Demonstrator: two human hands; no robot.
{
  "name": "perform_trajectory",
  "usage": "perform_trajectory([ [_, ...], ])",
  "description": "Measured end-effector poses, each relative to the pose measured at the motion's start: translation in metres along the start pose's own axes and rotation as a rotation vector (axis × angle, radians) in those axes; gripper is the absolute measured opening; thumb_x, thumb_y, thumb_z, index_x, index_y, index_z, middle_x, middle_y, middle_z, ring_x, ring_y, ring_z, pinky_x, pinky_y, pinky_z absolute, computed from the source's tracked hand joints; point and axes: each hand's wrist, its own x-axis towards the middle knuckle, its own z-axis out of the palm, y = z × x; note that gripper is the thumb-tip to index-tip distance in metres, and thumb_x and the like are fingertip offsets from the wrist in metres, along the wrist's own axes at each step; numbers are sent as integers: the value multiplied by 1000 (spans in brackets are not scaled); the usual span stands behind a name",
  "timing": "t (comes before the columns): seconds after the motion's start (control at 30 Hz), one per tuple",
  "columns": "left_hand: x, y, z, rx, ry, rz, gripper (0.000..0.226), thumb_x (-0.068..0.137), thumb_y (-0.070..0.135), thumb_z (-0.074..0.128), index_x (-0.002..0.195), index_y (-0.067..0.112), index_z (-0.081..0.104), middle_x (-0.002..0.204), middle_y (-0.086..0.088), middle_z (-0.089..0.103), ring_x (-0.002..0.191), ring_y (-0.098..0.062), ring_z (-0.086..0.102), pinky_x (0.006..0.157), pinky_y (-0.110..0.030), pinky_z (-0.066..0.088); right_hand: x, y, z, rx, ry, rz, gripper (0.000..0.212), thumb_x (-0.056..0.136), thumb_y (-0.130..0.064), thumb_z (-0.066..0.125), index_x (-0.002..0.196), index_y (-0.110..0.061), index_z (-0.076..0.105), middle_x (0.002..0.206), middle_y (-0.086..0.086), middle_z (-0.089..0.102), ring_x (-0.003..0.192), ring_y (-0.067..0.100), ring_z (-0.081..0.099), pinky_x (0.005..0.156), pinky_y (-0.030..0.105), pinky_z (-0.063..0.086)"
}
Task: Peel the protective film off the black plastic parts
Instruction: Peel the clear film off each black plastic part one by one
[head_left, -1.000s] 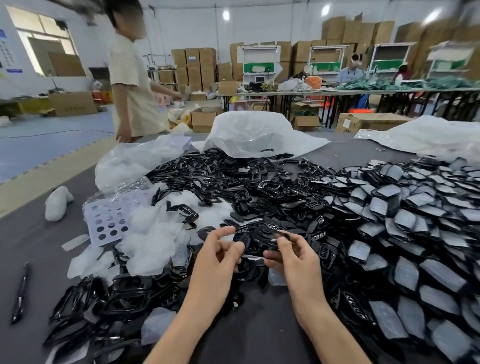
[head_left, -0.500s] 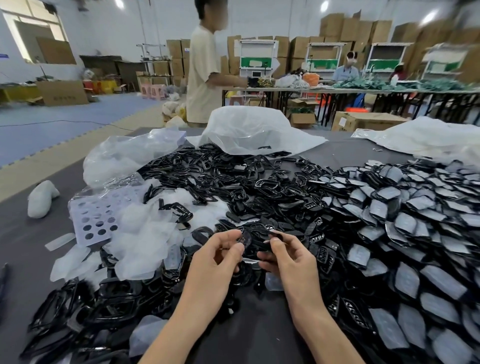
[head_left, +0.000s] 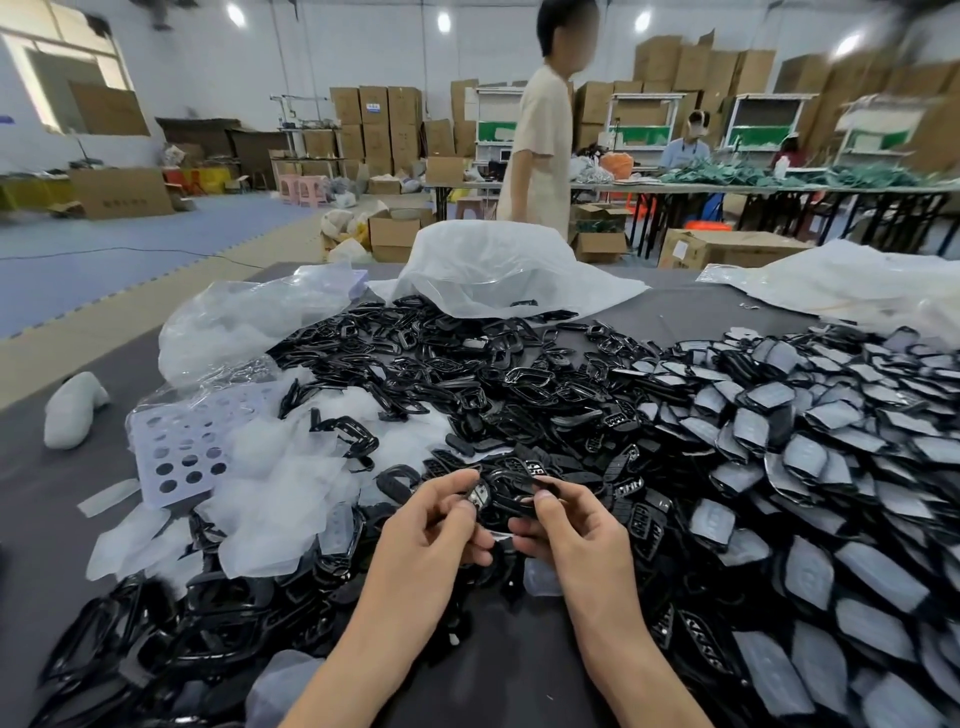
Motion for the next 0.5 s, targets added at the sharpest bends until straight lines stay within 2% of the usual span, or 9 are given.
perform_trajectory([
  [0.2,-3,3,1,-89,-63,19,28,97,2,57,116,20,68,74,1,64,70,-12,65,66,-21,56,1,0,0,-3,-8,-4,11,97,-7,61,100,-10,71,79,-1,74,73,21,74,60,24,58],
  [0.5,-4,1,1,-155,-84,0,29,97,-1,57,117,17,68,79,3,63,70,-16,67,66,-23,56,1,1,0,-24,-22,-9,10,97,-8,61,100,-10,71,78,0,72,70,19,73,59,22,57],
])
